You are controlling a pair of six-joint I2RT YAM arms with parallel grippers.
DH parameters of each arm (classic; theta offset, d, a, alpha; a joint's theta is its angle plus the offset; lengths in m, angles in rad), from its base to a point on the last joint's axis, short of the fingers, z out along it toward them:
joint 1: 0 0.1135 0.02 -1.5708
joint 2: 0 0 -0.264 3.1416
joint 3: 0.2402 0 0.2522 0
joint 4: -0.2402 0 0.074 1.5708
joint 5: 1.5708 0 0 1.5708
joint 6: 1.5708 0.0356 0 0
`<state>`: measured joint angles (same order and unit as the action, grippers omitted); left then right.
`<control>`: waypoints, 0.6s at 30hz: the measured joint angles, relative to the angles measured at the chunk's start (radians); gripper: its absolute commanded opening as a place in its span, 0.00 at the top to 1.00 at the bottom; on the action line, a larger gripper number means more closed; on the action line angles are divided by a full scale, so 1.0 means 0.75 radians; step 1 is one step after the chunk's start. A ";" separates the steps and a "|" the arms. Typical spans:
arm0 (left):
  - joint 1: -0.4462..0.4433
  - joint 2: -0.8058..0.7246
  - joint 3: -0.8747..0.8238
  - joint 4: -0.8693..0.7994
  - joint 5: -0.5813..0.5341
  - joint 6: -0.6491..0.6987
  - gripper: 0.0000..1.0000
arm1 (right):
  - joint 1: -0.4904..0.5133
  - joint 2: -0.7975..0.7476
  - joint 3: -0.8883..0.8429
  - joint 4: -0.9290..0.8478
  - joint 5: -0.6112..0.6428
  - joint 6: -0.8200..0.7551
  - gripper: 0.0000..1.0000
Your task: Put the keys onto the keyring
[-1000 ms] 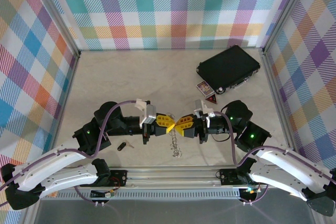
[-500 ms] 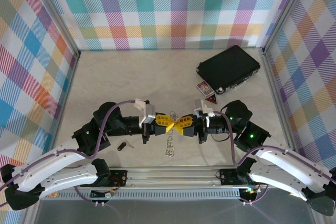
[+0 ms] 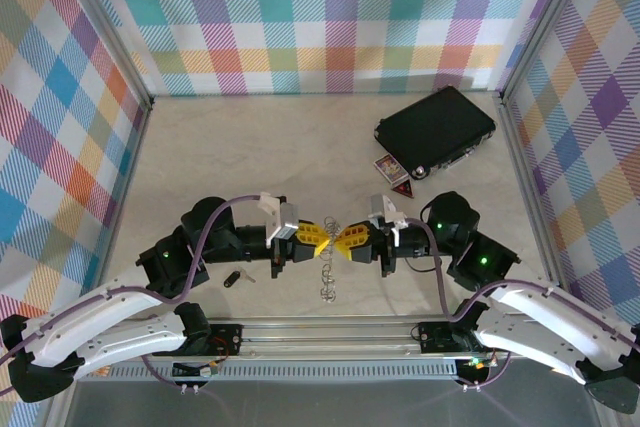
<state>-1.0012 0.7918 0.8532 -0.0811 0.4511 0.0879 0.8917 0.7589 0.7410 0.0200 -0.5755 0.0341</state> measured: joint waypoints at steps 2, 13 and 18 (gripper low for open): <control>0.000 -0.001 0.000 -0.019 -0.002 0.010 0.85 | 0.000 -0.001 0.028 -0.060 0.016 -0.029 1.00; 0.000 -0.013 0.001 -0.155 -0.087 0.040 0.72 | 0.000 0.100 0.182 -0.291 0.055 -0.164 1.00; 0.000 -0.035 0.001 -0.178 -0.107 0.041 0.62 | 0.000 0.109 0.182 -0.301 0.061 -0.181 1.00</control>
<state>-1.0012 0.7658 0.8536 -0.2142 0.3706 0.1184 0.8917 0.8406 0.8772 -0.2054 -0.5297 -0.1017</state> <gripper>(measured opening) 0.361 0.051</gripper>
